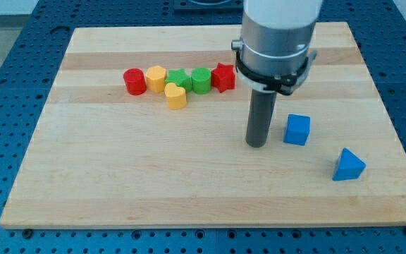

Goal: Push the blue cube to the right side of the blue triangle

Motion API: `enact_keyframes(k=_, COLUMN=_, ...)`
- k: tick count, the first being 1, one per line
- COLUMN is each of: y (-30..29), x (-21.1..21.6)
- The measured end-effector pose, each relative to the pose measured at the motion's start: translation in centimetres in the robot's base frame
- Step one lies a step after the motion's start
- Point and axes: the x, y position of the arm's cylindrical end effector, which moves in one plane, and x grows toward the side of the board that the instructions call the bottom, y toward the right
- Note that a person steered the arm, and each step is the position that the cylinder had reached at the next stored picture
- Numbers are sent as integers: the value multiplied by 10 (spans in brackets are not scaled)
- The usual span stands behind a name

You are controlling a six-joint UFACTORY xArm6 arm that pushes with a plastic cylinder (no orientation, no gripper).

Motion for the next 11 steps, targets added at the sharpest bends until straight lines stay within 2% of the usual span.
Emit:
enact_keyframes(k=1, y=34, x=-10)
enact_keyframes(k=2, y=98, x=-7)
enact_keyframes(k=3, y=126, x=-5)
enact_keyframes(k=4, y=126, x=-26)
enact_keyframes(k=5, y=149, x=-65)
enact_keyframes(k=6, y=209, x=-62)
enact_keyframes(k=7, y=225, x=-40)
enact_keyframes(k=9, y=165, x=-33)
enact_keyframes(k=11, y=152, x=11)
